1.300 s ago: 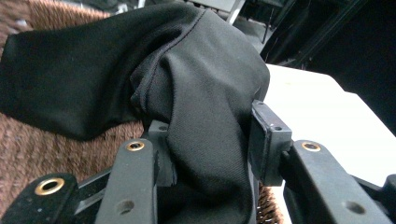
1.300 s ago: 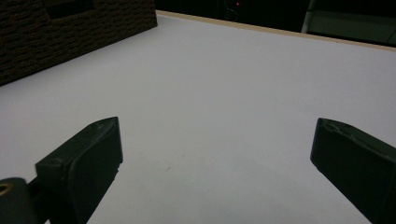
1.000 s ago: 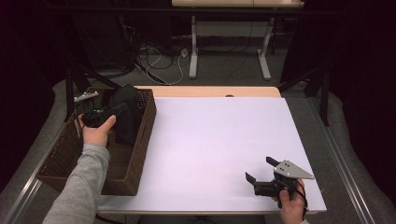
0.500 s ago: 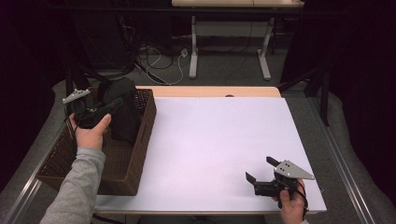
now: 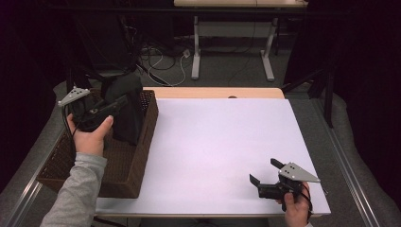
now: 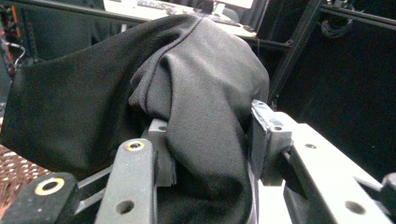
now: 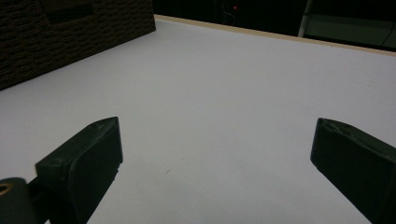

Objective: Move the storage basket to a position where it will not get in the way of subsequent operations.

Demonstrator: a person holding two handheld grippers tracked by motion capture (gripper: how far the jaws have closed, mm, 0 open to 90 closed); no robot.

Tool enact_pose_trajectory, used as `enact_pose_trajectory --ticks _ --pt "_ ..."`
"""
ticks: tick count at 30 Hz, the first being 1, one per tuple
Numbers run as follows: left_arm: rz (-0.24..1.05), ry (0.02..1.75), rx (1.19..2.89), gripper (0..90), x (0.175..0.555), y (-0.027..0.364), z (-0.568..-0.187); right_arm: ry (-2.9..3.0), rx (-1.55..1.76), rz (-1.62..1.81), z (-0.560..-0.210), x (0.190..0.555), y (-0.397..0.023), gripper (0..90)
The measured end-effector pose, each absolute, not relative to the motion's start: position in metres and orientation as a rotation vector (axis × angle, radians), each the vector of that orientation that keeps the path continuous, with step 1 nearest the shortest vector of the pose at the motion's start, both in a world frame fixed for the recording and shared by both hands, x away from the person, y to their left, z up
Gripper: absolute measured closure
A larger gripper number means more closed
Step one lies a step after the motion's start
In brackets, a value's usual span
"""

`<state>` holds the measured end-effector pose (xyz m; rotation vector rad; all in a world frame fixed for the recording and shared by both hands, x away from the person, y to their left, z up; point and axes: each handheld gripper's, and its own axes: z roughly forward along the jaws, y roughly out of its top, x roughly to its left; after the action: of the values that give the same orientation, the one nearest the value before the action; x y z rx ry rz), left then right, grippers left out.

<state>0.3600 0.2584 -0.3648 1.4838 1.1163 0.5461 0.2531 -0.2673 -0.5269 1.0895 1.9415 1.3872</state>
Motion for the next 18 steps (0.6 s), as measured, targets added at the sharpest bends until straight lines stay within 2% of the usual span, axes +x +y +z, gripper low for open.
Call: enact_pose_trajectory --ticks 18 --pt "0.549 1.026 1.496 59.0 0.345 0.239 -0.349 1.952 1.086 1.393 -0.528 0.254 -0.265 1.8"
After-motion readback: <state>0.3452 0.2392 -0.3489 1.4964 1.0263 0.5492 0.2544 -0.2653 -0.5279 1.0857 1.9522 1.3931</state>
